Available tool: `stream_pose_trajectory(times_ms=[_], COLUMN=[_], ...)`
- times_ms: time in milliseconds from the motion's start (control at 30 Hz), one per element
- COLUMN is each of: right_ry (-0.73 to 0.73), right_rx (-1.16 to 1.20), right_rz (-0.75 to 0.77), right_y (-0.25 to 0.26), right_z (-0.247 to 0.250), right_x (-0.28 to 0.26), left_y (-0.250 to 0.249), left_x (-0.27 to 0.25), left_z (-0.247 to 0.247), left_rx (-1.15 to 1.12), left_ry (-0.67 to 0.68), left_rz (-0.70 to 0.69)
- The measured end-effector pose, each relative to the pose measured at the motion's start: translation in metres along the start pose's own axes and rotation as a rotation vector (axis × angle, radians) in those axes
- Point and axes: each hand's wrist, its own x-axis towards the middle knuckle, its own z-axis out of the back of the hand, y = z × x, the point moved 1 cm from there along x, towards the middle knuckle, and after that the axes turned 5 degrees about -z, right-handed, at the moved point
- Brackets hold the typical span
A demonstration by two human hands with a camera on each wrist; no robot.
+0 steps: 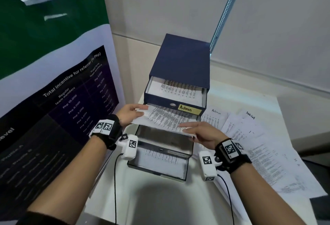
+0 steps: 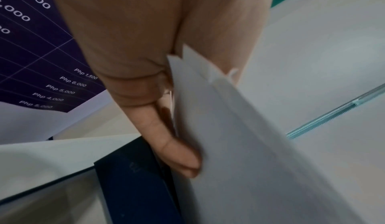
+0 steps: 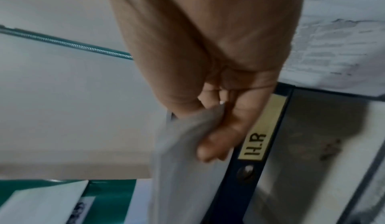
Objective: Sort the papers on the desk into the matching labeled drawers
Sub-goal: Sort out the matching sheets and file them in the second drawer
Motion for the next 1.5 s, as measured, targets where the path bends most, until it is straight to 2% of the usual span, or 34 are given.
stream_pose_trajectory(times_ms=[67, 167, 233, 300, 333, 400, 500, 600, 700, 833, 900, 1000, 1067, 1133, 1167, 1233, 1300, 1333, 1433, 1500], right_ry=[-0.095, -0.120, -0.030, 0.044, 0.031, -0.084, -0.185, -0.244, -0.284, -0.071, -0.040, -0.162, -0.231, -0.222, -0.201, -0.151, -0.112, -0.095, -0.080, -0.179], right_rx=[0.067, -0.024, -0.135, -0.156, -0.150, -0.184, -0.220, -0.100, -0.089, 0.082, 0.118, 0.148, 0.195, 0.168, 0.129, 0.087, 0.113, 0.141, 0.183, 0.198], right_rz=[0.045, 0.024, -0.030, -0.036, -0.011, 0.056, 0.032, 0.033, 0.056, -0.009, 0.000, 0.055, 0.066, 0.056, 0.047, 0.046, 0.066, 0.090, 0.180, 0.216], right_y=[0.006, 0.015, 0.013, 0.007, 0.005, 0.003, 0.000, 0.005, 0.012, 0.011, 0.009, 0.007, 0.007, 0.009, 0.009, 0.011, 0.011, 0.011, 0.003, -0.015], right_z=[-0.001, 0.001, 0.002, 0.004, 0.006, 0.012, 0.013, 0.011, 0.007, 0.008, 0.012, 0.012, 0.010, 0.007, 0.005, 0.003, 0.007, 0.011, 0.041, 0.079], right_x=[0.007, 0.015, 0.014, 0.014, 0.016, 0.024, 0.037, 0.042, 0.043, 0.033, 0.031, 0.039, 0.048, 0.055, 0.056, 0.057, 0.052, 0.046, 0.024, 0.010], left_y=[-0.002, -0.009, -0.014, -0.017, -0.018, -0.019, -0.012, -0.006, -0.007, -0.014, -0.016, -0.016, -0.015, -0.016, -0.017, -0.015, -0.011, -0.009, -0.008, -0.013], left_x=[0.000, -0.001, -0.005, -0.008, -0.010, -0.012, -0.009, 0.000, 0.007, 0.011, 0.012, 0.016, 0.015, 0.014, 0.013, 0.018, 0.023, 0.025, 0.033, 0.038], left_z=[-0.002, -0.007, -0.006, 0.000, 0.003, 0.002, -0.010, -0.024, -0.032, -0.041, -0.044, -0.053, -0.062, -0.074, -0.081, -0.095, -0.107, -0.112, -0.118, -0.121], left_rx=[0.027, 0.265, 0.317, 0.259, 0.228, 0.174, 0.201, 0.219, 0.253, 0.370, 0.429, 0.580, 0.814, 1.067, 1.121, 1.101, 1.101, 1.134, 1.186, 1.151], left_ry=[-0.063, -0.148, -0.108, -0.034, -0.004, 0.040, 0.053, -0.062, -0.219, -0.405, -0.428, -0.346, -0.308, -0.279, -0.230, -0.046, 0.154, 0.210, 0.216, 0.224], left_rz=[0.007, -0.025, 0.017, 0.060, 0.066, 0.066, 0.089, 0.100, 0.084, -0.016, -0.088, -0.156, -0.192, -0.236, -0.270, -0.323, -0.242, -0.192, -0.135, -0.095])
